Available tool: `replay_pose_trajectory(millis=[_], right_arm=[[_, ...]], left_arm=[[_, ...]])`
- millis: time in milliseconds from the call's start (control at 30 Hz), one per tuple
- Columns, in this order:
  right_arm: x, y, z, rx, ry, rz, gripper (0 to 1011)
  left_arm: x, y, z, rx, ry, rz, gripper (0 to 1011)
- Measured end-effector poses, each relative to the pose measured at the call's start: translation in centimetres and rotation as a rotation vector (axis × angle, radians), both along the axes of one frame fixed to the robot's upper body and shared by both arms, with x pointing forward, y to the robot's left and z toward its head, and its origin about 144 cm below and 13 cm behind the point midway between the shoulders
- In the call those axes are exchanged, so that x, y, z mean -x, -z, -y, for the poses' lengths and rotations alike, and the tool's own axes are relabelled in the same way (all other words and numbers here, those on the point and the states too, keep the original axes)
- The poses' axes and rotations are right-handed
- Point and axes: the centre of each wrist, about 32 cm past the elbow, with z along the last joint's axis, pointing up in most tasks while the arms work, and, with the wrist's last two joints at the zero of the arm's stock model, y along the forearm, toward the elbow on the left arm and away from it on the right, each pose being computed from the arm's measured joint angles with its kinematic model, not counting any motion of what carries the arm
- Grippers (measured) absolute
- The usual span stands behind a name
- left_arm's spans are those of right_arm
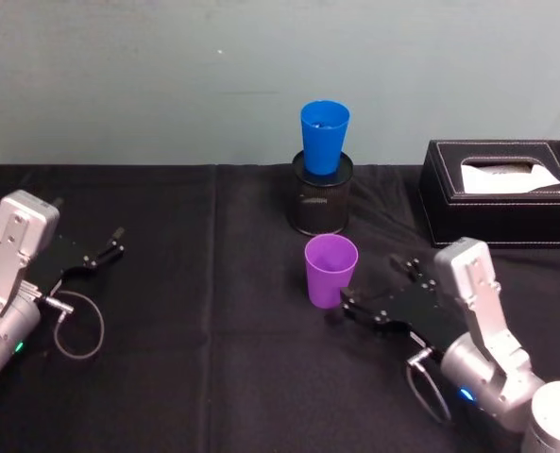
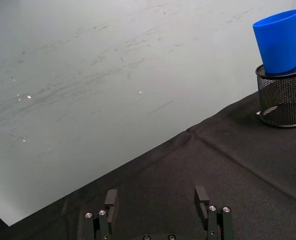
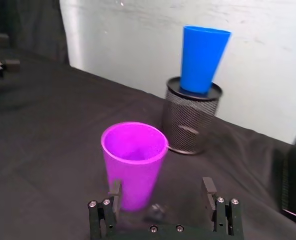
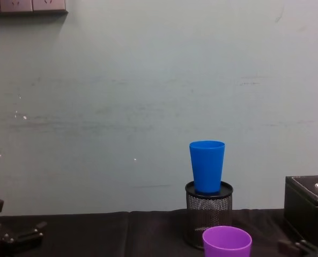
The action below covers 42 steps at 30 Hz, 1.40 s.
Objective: Pick up one cup with a gripper and tap it against the other cup.
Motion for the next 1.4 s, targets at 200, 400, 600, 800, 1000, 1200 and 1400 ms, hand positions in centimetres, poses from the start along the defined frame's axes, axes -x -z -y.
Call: replay_pose_trajectory(millis=[200, 400, 600, 800, 1000, 1200, 1400], right_arm=[[-0.8, 0.2, -1.3, -0.051, -0.032, -0.008, 1003], [-1.9, 0.7, -2.4, -0.092, -0.047, -0.009, 1003], [-2.8, 0.9, -3.1, -0.106, -0.048, -0.007, 1003], [-3.4, 1.1, -3.4, -0.109, -0.042, -0.003, 1003], [-3.6, 1.3, -3.6, -0.104, -0.041, -0.002, 1003], [-3.6, 1.3, -3.5, -0.103, -0.038, -0.004, 981], [-3.5, 1.3, -3.5, -0.102, -0.038, -0.005, 867]], left_arm=[[0.0, 0.0, 0.0, 0.0, 0.0, 0.0, 1000], [0.0, 0.0, 0.0, 0.0, 0.0, 0.0, 1000], [0.0, 0.0, 0.0, 0.0, 0.0, 0.0, 1000], [0.0, 0.0, 0.0, 0.0, 0.0, 0.0, 1000], [0.0, 0.0, 0.0, 0.0, 0.0, 0.0, 1000], [0.0, 0.0, 0.0, 0.0, 0.0, 0.0, 1000], [0.0, 0.0, 0.0, 0.0, 0.0, 0.0, 1000]])
